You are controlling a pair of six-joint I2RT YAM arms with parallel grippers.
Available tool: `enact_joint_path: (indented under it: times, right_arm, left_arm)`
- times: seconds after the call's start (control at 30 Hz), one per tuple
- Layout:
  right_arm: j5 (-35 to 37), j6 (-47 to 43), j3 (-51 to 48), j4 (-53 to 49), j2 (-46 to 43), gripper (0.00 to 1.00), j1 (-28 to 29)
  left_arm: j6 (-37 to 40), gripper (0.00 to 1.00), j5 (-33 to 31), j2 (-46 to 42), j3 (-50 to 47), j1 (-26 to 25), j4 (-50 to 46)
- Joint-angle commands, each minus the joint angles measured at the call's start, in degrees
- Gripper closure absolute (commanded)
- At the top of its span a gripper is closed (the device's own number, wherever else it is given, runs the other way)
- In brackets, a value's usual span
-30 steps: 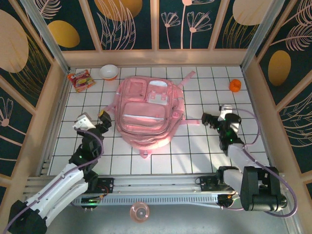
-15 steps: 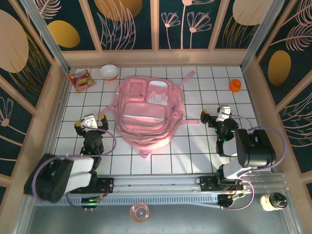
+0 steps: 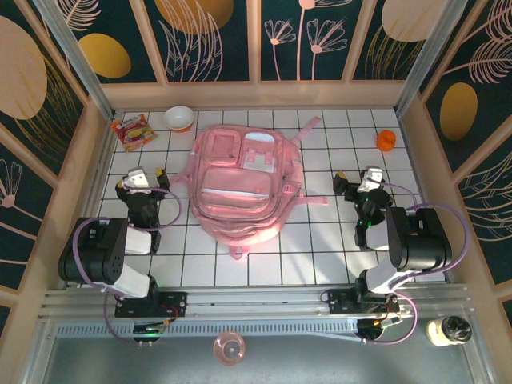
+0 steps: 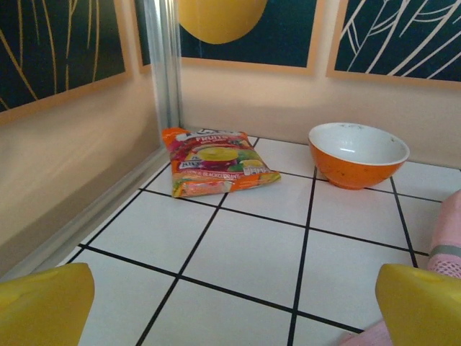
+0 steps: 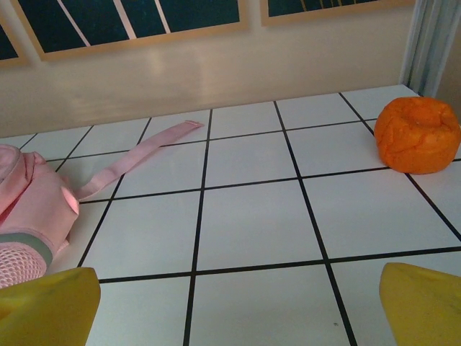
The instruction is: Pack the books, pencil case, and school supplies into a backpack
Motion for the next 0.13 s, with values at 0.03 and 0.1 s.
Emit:
enact_joint_path:
  times: [0.03, 0.1]
  right_arm:
    - [1.5, 0.1, 0.6, 2.2, 0.5, 0.01, -0.2]
    - [1.5, 0.1, 0.6, 2.4, 0.5, 0.01, -0.1]
  left_arm:
    - [-1.6, 0.01, 1.7, -0.1, 0.1, 0.3, 0.3]
    - [-1.6, 0.01, 1.8, -0.2, 0.1, 0.3, 0.5]
